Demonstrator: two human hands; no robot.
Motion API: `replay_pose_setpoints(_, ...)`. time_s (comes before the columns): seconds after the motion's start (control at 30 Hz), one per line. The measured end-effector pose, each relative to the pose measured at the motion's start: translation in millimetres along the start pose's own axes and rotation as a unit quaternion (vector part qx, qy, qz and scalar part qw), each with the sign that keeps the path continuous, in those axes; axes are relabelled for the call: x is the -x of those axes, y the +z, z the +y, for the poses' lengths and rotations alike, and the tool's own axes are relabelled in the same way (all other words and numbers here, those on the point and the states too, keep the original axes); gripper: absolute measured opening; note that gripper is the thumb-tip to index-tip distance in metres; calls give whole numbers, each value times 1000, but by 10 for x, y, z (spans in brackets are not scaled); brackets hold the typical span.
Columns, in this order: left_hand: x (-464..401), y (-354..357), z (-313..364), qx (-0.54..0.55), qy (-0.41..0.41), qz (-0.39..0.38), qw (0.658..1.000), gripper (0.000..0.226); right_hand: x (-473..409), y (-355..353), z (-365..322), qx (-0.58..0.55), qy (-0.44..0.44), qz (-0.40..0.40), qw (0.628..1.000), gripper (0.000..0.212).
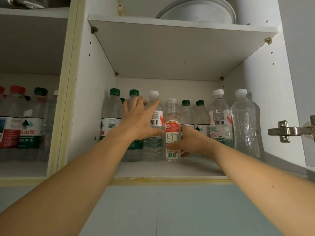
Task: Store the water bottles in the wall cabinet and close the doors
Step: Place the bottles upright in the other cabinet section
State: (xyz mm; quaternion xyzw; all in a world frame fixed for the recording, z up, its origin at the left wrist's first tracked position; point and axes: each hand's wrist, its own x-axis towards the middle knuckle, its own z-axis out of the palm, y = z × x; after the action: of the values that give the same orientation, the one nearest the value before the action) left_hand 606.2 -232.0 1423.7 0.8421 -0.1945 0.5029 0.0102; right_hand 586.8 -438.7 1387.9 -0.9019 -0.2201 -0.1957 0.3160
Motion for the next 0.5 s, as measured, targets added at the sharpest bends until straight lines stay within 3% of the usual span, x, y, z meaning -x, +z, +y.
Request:
replay_pose_setpoints(0.37, 37, 34, 0, 12, 6, 35, 999, 111, 68, 18, -47, 8, -11, 22, 1000, 30)
replay_pose_setpoints(0.5, 63, -16, 80, 24, 13, 97, 995, 102, 200, -51, -145, 31, -21, 108, 993, 23)
